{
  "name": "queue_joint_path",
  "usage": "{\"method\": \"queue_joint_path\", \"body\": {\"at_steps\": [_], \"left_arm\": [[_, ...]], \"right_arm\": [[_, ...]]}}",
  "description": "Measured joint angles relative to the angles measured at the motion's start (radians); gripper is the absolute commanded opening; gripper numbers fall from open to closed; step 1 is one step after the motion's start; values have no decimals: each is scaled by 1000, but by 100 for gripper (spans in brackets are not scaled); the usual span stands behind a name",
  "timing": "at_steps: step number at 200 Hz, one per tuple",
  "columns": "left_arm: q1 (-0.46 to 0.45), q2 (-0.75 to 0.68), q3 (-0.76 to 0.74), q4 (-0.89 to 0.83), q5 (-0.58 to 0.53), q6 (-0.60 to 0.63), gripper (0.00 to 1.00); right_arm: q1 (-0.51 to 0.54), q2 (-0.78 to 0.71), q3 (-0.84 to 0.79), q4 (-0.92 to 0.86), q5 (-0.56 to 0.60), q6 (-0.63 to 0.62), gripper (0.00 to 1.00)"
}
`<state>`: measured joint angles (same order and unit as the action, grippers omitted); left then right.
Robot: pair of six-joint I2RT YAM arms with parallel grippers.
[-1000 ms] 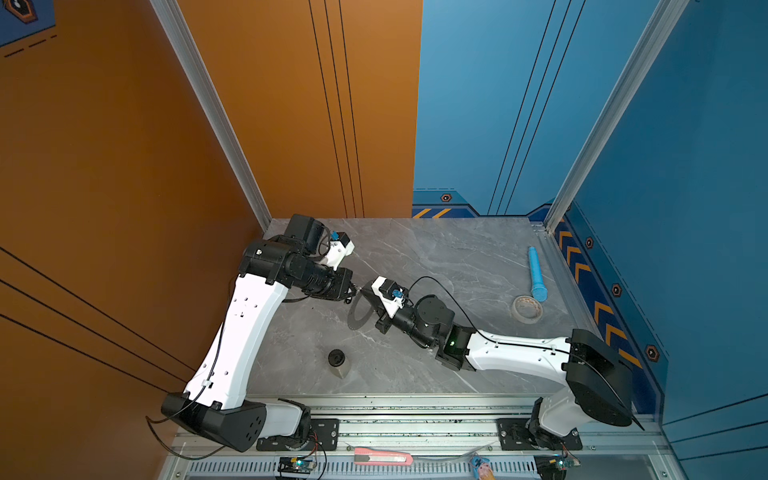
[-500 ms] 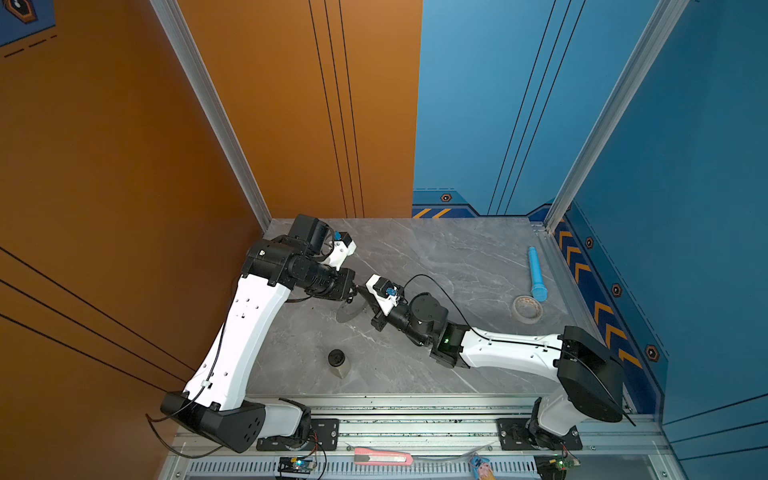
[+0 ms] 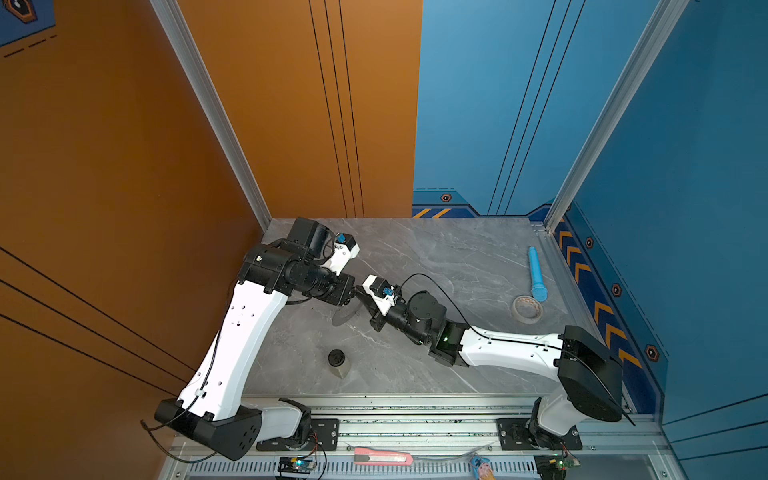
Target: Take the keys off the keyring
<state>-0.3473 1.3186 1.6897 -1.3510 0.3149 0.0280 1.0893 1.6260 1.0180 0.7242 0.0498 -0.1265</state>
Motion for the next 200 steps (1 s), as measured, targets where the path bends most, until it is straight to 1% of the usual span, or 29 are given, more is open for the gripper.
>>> {"method": "queue_joint_path", "body": {"at_steps": [29,40,70,98,149,176,200], "left_arm": [[6,0,0,1,-8,55,0],[9,0,0,1,-13,72,0],[13,0,-1,2,-25,118,0],[14,-2,-9,3,-28,163,0],[15,-14,-29,17,-27,262,0],[15,-44,-54,25,-19,352,0],[15,-74,-73,43,0,467,0]], "right_arm": [[0,-7,-15,0,-24,0,23],[0,-19,-30,-3,-29,0,26],[0,-80,-65,-34,-53,2,40],[-2,-158,-94,-64,-73,-2,46],[-37,-261,-118,-150,-99,-6,47],[-85,-283,-118,-193,-132,-9,47],[-139,-288,-117,-245,-190,-24,47]]}}
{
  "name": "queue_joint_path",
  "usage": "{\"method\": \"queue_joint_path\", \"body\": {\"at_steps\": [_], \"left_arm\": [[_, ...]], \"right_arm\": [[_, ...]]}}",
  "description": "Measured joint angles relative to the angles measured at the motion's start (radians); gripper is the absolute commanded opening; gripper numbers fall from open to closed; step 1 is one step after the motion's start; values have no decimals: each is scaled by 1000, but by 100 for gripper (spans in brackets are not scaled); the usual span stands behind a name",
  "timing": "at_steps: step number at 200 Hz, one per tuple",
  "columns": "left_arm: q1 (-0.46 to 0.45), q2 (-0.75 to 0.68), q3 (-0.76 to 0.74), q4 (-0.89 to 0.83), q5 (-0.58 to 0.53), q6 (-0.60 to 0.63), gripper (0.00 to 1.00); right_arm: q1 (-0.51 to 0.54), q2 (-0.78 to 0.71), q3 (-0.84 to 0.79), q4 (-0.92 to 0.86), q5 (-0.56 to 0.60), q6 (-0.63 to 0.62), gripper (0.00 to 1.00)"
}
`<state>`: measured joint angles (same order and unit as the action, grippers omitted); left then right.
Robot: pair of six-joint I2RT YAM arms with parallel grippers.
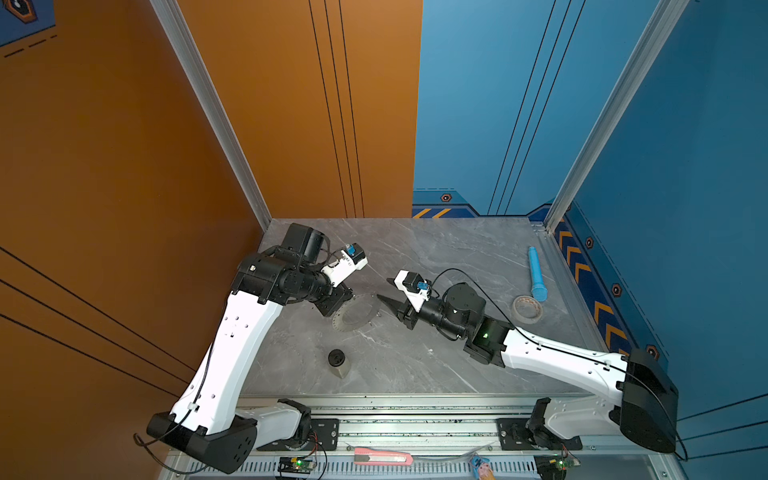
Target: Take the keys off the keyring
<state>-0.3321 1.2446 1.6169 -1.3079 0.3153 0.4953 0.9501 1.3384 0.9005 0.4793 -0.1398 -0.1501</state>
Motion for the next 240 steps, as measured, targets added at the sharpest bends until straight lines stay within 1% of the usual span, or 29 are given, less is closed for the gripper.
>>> {"method": "queue_joint_path", "body": {"at_steps": [39,60,87,113,141,168,193,240], "left_arm": [[-4,-53,-50,42,26,225,0],[-11,-68,-62,71,29,322,0],[-33,-67,-62,111,29,409,0],[-66,-68,-66,163,23,482,0],[-85,-71,-105,235,2,534,0],[-88,-70,-129,285,-10,563,0],[-88,-70,-130,315,-13,583,0],[-88,-70,-130,348,-9,583,0]], "right_arm": [[-94,0,43,-108,-127,-24,47],[-139,1,82,-142,-206,-34,47],[-180,23,151,-190,-313,-39,47],[-188,72,213,-227,-404,-53,46],[-183,131,262,-266,-486,-64,44],[-170,163,288,-294,-539,-72,42],[-160,172,294,-309,-568,-74,41],[-160,200,309,-300,-592,-63,38]]}}
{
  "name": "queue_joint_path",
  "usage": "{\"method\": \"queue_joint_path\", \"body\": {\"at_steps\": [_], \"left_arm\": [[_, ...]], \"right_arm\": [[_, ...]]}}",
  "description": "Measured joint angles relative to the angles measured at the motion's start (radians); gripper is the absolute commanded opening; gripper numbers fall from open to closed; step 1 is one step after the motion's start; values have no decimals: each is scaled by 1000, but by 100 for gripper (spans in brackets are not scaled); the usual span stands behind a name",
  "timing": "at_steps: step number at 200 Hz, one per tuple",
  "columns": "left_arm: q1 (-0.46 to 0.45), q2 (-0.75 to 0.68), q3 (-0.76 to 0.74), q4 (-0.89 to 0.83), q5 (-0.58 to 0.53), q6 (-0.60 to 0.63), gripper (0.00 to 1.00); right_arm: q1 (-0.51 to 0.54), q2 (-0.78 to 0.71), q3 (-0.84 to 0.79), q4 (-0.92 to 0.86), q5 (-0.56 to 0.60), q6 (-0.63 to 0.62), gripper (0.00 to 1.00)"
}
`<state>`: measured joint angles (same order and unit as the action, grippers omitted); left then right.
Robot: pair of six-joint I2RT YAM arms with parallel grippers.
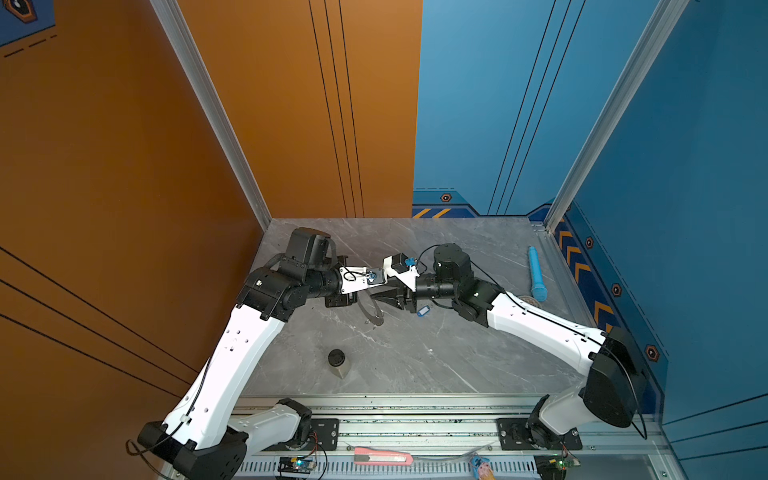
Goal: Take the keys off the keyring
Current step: 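Move the right gripper back and grip the split ring beside the left gripper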
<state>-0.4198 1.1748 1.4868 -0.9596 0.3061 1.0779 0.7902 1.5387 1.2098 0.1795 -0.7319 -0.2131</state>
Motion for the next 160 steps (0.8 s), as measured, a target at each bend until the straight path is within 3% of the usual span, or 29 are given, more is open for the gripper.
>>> {"method": "queue_joint_path", "body": {"at_steps": [109,160], "left_arm": [[31,7,-6,19,50,-2,0],[40,3,-25,20,65,-2,0]], "right_arm": [[2,35,16,68,-24,58,17],[-5,34,16,68,-23,83,0]]}}
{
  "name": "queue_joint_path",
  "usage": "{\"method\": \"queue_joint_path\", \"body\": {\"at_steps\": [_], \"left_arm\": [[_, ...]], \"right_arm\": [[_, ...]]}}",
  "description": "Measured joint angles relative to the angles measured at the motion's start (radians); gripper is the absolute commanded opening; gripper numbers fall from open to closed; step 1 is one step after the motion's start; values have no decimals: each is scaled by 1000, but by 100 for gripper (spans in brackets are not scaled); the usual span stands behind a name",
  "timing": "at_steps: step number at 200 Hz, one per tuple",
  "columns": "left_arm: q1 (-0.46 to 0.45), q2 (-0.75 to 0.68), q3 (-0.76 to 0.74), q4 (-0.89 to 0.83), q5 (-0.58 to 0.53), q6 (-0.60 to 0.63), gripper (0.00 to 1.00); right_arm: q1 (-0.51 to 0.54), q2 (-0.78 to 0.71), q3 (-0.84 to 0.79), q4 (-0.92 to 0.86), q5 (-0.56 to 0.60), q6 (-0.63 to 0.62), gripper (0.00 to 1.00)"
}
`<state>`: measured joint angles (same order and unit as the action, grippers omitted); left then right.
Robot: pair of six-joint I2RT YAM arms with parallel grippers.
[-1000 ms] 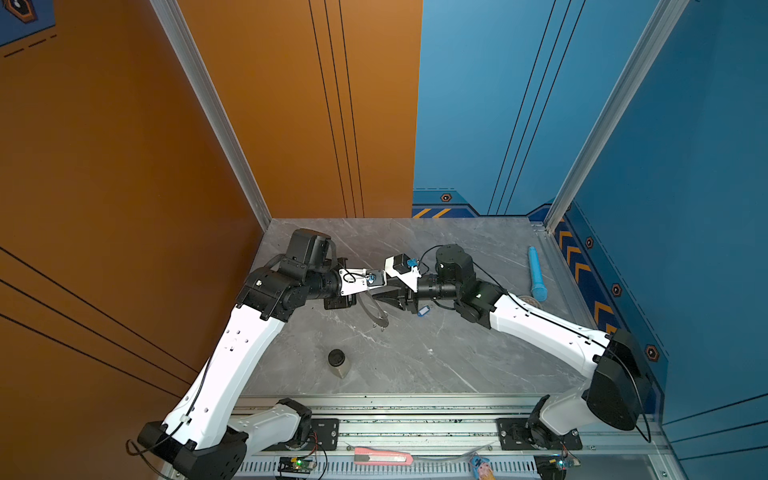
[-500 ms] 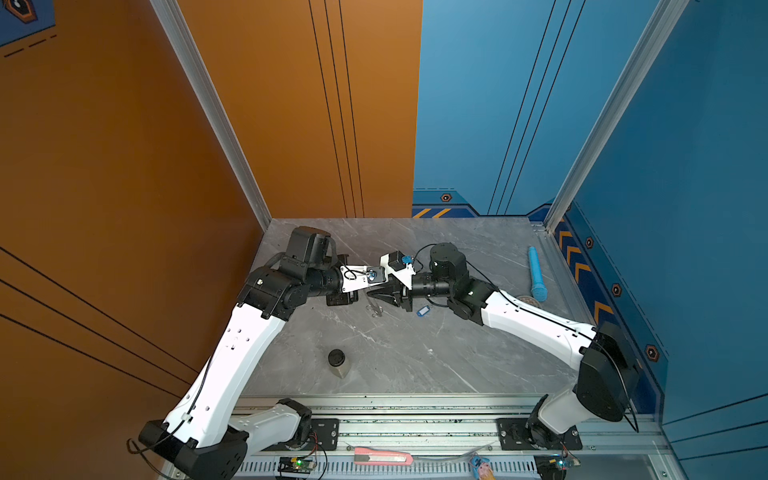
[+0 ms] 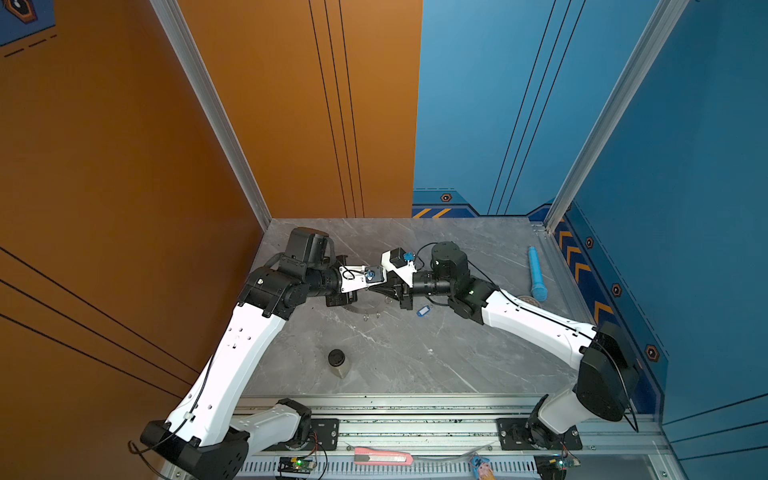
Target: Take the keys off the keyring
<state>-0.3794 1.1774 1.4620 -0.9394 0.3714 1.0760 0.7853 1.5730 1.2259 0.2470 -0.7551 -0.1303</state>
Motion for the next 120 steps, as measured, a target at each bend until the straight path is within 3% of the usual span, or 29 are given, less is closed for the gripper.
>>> {"method": "queue_joint_path", "body": {"at_steps": [57,120], "left_arm": [[29,-34,-29,16,-17,-5,0],[40,-112,-111,129,-62,-38,0]], "right_arm": [[2,-5,-5,15,19,27,0],[21,-41,-63,123,140,172,0]]}}
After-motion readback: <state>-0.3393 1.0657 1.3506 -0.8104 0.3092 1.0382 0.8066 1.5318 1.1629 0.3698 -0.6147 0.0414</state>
